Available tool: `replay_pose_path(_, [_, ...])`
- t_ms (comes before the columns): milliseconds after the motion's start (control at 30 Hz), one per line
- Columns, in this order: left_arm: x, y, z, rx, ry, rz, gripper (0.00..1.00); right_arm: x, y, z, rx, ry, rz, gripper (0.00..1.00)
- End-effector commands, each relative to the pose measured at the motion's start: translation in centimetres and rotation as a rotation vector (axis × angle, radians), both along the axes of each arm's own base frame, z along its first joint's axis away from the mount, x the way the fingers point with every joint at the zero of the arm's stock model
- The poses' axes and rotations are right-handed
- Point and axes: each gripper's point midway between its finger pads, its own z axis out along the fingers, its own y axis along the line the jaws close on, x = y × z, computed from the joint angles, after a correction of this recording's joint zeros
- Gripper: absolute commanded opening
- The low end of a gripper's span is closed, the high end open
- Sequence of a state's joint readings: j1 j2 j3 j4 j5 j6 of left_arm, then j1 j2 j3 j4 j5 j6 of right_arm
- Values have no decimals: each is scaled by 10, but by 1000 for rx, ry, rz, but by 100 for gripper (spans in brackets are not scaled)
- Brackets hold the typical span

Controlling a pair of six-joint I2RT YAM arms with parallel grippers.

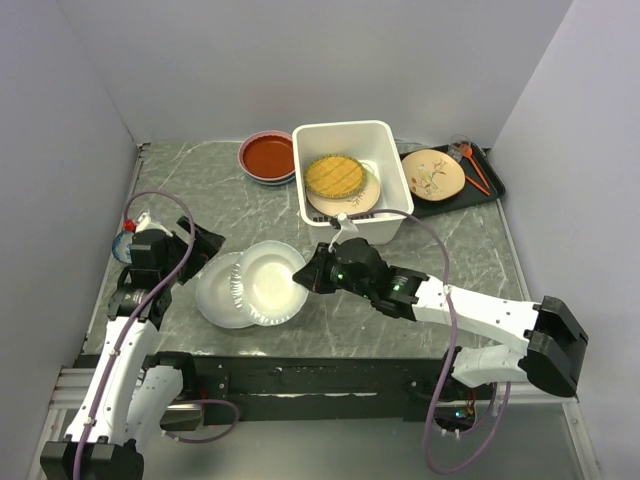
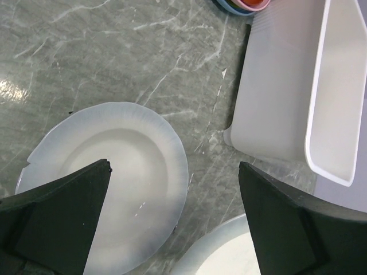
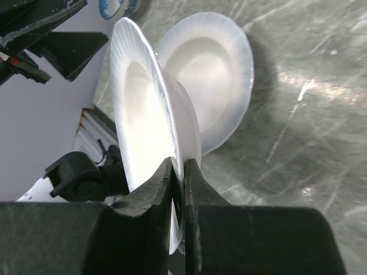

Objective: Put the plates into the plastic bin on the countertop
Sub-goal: Pick up the plate at the center of the board, then place the plate in the plastic bin.

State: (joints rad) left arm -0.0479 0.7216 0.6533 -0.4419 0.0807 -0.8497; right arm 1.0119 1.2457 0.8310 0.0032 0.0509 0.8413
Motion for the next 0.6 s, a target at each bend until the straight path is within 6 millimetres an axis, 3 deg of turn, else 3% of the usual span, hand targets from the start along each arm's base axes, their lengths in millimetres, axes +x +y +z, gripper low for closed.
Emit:
replay_pose_path(0, [-3,3,21,26,-31,4,99,15,1,68,110,-140,-46,0])
replay_pose_path(133, [-16,5,20,31,-13,7,99,25,10,85,118,-178,-17,0])
replay_pose_path(333, [-25,6,15,25,-20,19,99,34,24,89,114,-185,32,0])
replay_pose_path(567, [-11,-3,-8,0,16,-26,99,53,4,106,129,-217,-38,0])
